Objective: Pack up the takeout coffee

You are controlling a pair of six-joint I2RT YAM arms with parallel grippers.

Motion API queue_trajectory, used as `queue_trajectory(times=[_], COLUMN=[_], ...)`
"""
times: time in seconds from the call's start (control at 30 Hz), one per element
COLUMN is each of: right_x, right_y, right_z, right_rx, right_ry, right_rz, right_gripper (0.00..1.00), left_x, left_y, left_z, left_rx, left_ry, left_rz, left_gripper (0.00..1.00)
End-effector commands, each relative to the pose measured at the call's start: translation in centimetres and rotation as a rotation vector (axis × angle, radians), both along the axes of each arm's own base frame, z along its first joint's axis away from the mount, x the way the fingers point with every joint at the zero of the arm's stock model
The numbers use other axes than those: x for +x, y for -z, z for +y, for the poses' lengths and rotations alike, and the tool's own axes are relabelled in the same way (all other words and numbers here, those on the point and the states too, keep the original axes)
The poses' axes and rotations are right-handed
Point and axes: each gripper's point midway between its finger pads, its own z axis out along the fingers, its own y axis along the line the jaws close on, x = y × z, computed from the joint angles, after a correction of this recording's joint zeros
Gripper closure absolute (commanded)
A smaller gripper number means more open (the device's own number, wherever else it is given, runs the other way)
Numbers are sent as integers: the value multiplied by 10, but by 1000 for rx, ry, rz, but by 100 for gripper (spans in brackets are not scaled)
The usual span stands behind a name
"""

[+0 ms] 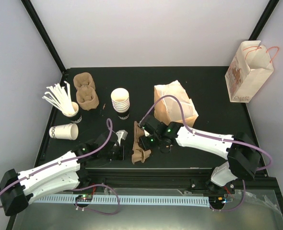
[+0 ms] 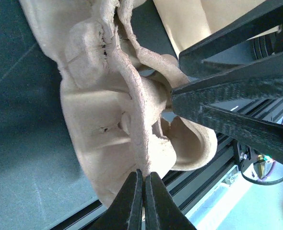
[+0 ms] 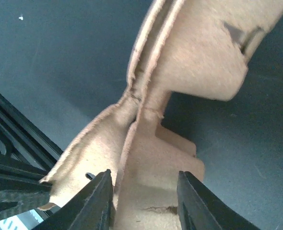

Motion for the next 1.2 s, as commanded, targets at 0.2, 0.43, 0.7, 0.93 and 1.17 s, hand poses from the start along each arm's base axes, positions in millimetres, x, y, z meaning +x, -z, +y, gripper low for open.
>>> queue_trajectory(times=[0.2,0.43,0.7,0.93,1.17], right_x=[14,19,32,44,51], right_y=[-22,-27,-35,-49,-48], right_z=[13,19,17,10,-1], right_rx=[28,63,113,140,129], right_ry=[0,23,94,164,241], right_rz=[-46,-37,-51,-117,-139], right_gripper=[42,19,12,0,0], left_x=[0,-1,-4,-5,-8], left_y=[-15,-14,-11,-12,-15], left_z=[-13,-12,-11,-10,-9], left_rx=[-46,-43,-39,-47,-69], left_ry=[70,76,80,85,88], left_rz=[-36,-31,-22,-24,-32], left_gripper=[98,98,98,98,98])
